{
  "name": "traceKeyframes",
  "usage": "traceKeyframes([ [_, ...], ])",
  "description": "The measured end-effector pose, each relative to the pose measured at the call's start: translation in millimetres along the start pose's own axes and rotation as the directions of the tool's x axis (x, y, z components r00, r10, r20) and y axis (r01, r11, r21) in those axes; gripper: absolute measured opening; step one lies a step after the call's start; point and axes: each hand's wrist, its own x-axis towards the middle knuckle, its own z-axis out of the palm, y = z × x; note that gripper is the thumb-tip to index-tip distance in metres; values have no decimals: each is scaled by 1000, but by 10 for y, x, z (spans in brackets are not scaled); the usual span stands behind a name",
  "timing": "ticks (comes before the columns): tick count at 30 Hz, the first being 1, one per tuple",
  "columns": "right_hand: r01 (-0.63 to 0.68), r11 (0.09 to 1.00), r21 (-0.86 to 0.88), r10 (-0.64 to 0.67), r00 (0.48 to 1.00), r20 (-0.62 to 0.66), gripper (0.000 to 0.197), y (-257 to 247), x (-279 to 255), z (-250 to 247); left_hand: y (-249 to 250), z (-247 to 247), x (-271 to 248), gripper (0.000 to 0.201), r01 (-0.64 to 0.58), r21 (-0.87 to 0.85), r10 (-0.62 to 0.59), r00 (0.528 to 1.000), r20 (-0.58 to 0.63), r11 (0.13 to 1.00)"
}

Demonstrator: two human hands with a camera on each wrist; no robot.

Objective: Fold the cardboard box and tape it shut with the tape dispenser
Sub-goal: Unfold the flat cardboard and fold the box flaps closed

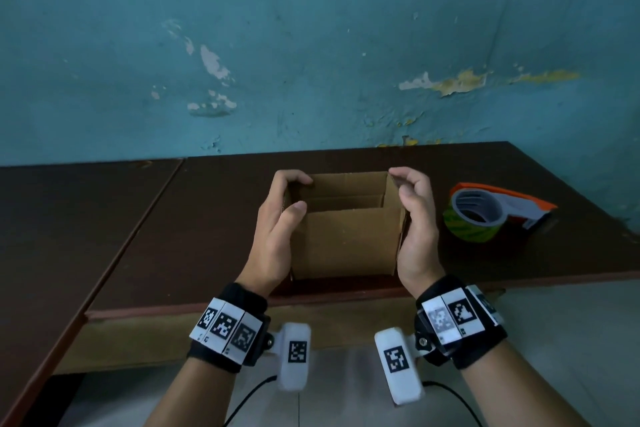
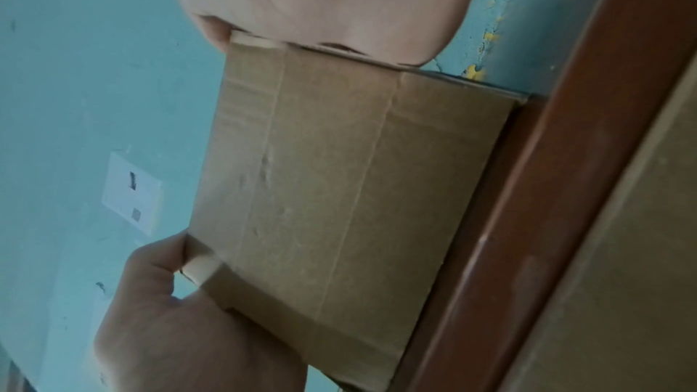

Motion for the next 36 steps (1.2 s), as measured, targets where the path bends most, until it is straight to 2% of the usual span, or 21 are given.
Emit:
traceKeyframes([
  [10,-141,972,188,158,985,-74,12,31,78,-15,14,-29,-4,52,133,-136,-117,986,122,982],
  [14,-162,955,247,181,982,-54,12,58,106,-27,35,-12,1,55,175,-249,-150,982,117,952],
  [20,-167,941,294,186,982,-36,10,30,113,-19,57,-34,20,58,218,-281,-187,973,132,935],
  [24,-198,931,306,211,977,-10,8,29,119,-38,80,-103,54,58,293,-315,-234,949,211,903],
  [28,-170,950,263,186,982,-35,6,52,119,-17,105,-212,85,56,360,-357,-257,918,303,862],
  [36,-203,952,228,221,974,-55,5,35,152,10,147,-219,116,66,397,-338,-274,893,357,853],
])
